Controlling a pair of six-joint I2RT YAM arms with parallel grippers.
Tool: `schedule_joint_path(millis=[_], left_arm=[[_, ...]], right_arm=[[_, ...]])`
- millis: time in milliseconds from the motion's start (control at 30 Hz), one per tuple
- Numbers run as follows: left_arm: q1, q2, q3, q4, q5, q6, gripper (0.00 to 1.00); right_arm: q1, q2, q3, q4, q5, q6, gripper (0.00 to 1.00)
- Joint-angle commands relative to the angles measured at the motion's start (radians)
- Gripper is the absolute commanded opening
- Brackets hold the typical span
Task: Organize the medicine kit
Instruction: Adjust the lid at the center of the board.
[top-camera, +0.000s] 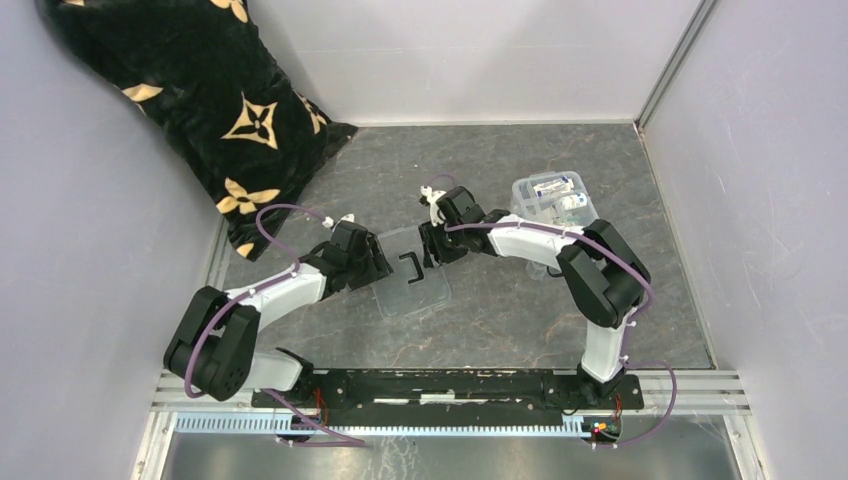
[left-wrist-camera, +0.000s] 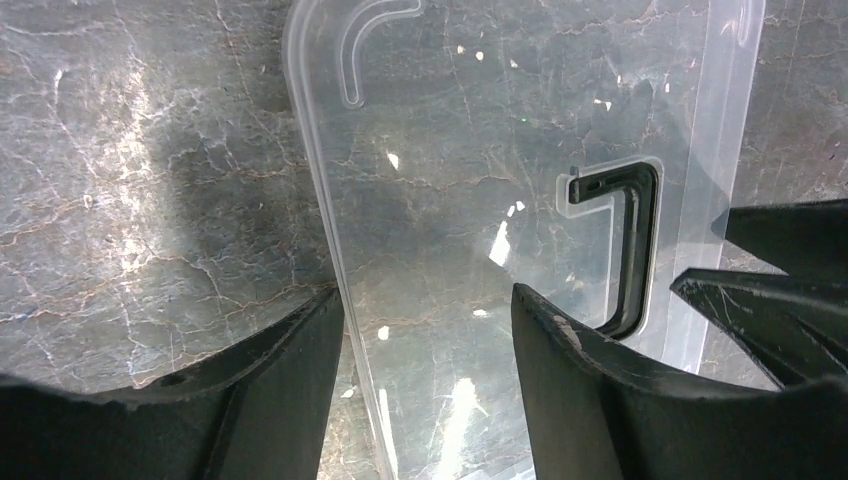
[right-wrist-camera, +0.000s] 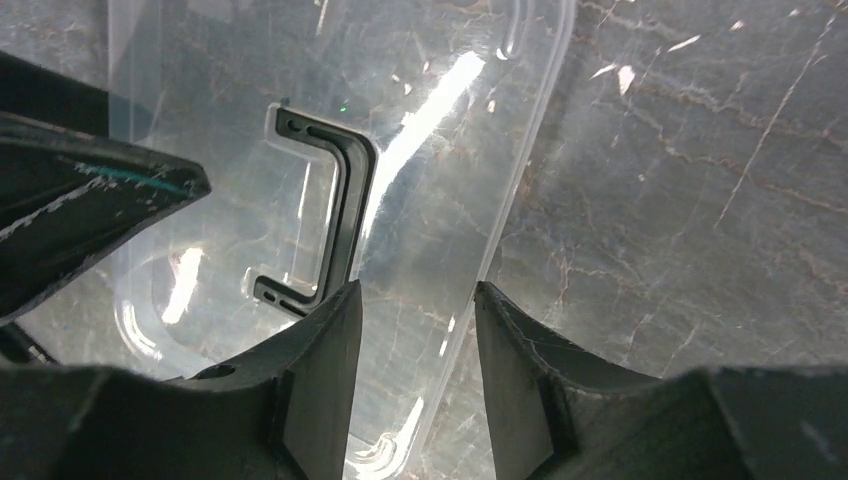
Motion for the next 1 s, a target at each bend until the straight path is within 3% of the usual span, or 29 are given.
schedule_joint_path(millis=[0, 333, 533, 633, 767, 967], left_arm=[[0.003, 0.036, -0.004, 0.007, 0.015, -0.010, 0.69], [0.004, 0.018, 0.017, -0.030, 0.006, 0.001, 0.74], [0.004, -0.055, 0.041, -0.089, -0.022, 0.018, 0.77], [0.004, -0.077, 0.051, -0.109, -0.025, 0.028, 0.77], [0.004, -0.075, 0.057, -0.112, -0.014, 0.045, 0.78], [0.004, -0.114, 0.006, -0.022, 0.089, 0.046, 0.80]], right_arm=[[0.003, -0.075, -0.027, 0.108, -0.161, 0.042, 0.52], [-0.008, -0.192, -0.127, 0.188, -0.209, 0.105, 0.55], [-0.013, -0.284, -0.173, 0.024, 0.170, 0.025, 0.58], [-0.013, -0.342, -0.218, -0.033, 0.289, -0.017, 0.57], [-0.012, -0.401, -0.359, -0.002, 0.281, -0.006, 0.46], [-0.012, -0.469, -0.569, 0.222, 0.145, 0.129, 0.24]])
